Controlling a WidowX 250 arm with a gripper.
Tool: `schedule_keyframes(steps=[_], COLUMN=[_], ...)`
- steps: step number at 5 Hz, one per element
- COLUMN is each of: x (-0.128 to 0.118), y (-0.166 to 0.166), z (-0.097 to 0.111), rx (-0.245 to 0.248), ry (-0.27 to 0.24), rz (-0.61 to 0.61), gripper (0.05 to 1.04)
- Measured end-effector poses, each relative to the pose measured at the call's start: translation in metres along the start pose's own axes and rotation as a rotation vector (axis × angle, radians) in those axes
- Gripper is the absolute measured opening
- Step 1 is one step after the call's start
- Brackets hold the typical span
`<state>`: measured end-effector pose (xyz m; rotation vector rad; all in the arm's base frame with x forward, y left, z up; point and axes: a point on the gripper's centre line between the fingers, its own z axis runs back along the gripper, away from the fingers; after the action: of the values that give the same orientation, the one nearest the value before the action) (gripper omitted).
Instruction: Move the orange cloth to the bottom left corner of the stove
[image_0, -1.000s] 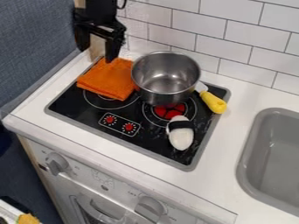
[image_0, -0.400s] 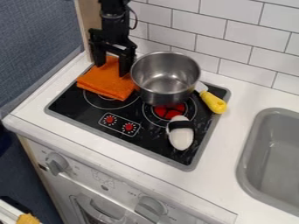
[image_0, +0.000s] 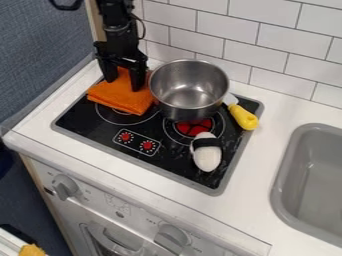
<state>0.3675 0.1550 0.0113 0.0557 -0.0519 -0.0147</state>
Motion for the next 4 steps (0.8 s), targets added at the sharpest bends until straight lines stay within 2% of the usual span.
schedule_keyframes(steps=[1,3,4], x=[-0.025,-0.075,-0.088], y=[0.000,-0.002,0.006], z=[0.000,0.009,0.010], rx=[-0.004,-0.065,-0.071], ry=[-0.023,0.008,0.010], rz=[-0.029,-0.045,-0.032], gripper=[1.002,1.001,1.001])
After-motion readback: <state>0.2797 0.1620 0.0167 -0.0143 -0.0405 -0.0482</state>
